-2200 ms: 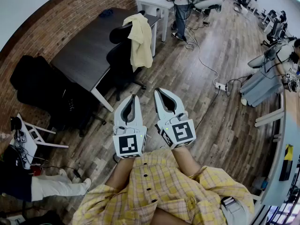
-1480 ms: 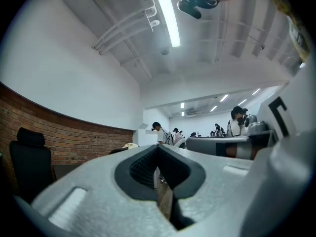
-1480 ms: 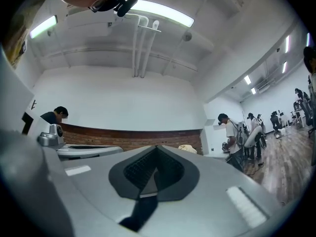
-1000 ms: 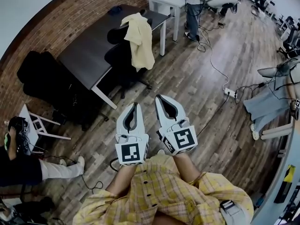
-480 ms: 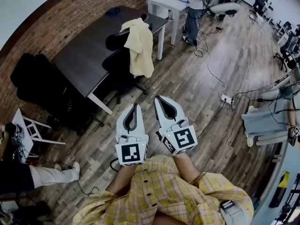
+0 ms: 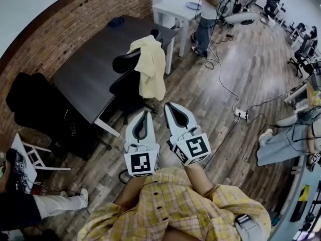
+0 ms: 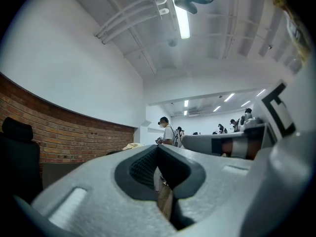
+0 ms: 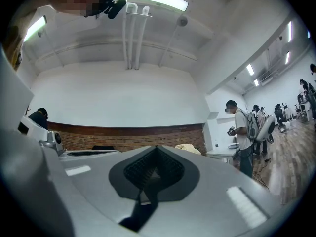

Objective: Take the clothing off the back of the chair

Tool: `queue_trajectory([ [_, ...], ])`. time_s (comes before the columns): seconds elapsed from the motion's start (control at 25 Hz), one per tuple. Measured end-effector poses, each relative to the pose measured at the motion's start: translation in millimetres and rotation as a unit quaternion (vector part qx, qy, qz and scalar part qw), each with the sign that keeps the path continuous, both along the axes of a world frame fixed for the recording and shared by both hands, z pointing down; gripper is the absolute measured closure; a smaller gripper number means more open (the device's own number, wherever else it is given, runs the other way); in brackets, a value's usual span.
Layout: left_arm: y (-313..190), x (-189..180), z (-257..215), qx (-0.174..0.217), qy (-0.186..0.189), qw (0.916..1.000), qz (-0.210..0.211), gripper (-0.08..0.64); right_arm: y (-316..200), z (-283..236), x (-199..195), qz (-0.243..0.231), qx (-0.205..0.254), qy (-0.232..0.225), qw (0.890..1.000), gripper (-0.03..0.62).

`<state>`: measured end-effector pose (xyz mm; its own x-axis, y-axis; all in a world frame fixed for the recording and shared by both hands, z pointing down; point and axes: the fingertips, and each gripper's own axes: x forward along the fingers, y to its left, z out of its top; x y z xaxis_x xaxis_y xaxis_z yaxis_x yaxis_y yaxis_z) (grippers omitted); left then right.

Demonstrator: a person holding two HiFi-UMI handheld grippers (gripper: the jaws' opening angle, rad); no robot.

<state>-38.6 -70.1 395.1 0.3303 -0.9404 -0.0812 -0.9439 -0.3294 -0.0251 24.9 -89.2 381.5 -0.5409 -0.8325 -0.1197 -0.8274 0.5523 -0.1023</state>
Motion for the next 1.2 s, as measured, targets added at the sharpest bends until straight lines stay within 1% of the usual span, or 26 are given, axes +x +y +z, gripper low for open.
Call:
queue_trajectory([
  [0.24,-52.6,-18.9,-17.3,0.012,-0.002,0.9997,0.022,0.56,-52.8,-11.0,-21.4,0.016,-0.007,-0.011,1.0,0.592],
  [0.4,-79.9,-29.7,-21.0,0.009,0.006,0.9994,0.033,0.56,-79.0,-17.7,-31.9,0.029,-0.004,-0.003,1.0,0.592],
  [0.72,-113.1,-41.7,-15.6,-0.001,0.01,0.9988,0.049,0.56,-113.5,-21.7,-41.9,0.05,-0.002,0.015,0.999,0.594],
  [0.88,-125.6,-40.4,-11.9,-0.003,0.014,0.9989,0.044,0.559,-125.5,-16.7,-40.1,0.046,-0.008,0.019,0.999,0.598],
  [1.2,-143.0,-31.1,-5.4,-0.011,0.024,0.9994,0.023,0.56,-155.0,-11.6,-34.9,0.018,-0.015,0.031,0.999,0.598],
])
